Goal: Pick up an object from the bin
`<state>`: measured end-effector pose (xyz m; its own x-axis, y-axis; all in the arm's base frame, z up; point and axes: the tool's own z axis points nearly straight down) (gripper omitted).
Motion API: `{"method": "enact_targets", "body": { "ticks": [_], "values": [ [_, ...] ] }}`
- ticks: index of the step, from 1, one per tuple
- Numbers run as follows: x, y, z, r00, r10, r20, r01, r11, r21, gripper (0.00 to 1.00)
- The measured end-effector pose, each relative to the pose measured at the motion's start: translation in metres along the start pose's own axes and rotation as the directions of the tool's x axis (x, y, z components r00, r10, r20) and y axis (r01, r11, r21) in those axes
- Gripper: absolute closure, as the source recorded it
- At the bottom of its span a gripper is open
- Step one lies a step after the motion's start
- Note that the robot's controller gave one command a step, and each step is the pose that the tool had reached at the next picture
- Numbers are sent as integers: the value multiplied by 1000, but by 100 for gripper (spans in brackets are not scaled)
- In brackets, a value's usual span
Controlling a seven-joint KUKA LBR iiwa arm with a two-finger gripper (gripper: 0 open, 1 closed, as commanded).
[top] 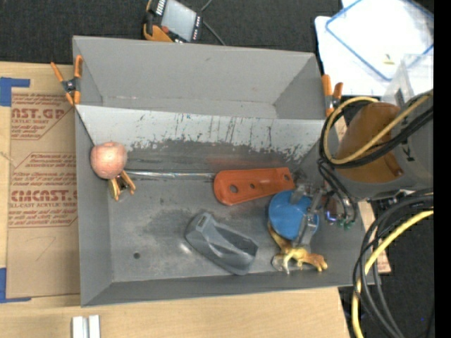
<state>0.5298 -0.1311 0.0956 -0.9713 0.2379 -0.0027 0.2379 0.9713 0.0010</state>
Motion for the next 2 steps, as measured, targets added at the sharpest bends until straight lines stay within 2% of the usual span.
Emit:
{"method": "enact_targets", "body": {
  "ticks": [1, 2],
  "values": [
    [-20, 8, 24, 1000, -29, 12, 29, 1000, 1, 0],
    [-14, 15, 25, 998, 68, 10, -68, 998, -1, 0]
  ]
}}
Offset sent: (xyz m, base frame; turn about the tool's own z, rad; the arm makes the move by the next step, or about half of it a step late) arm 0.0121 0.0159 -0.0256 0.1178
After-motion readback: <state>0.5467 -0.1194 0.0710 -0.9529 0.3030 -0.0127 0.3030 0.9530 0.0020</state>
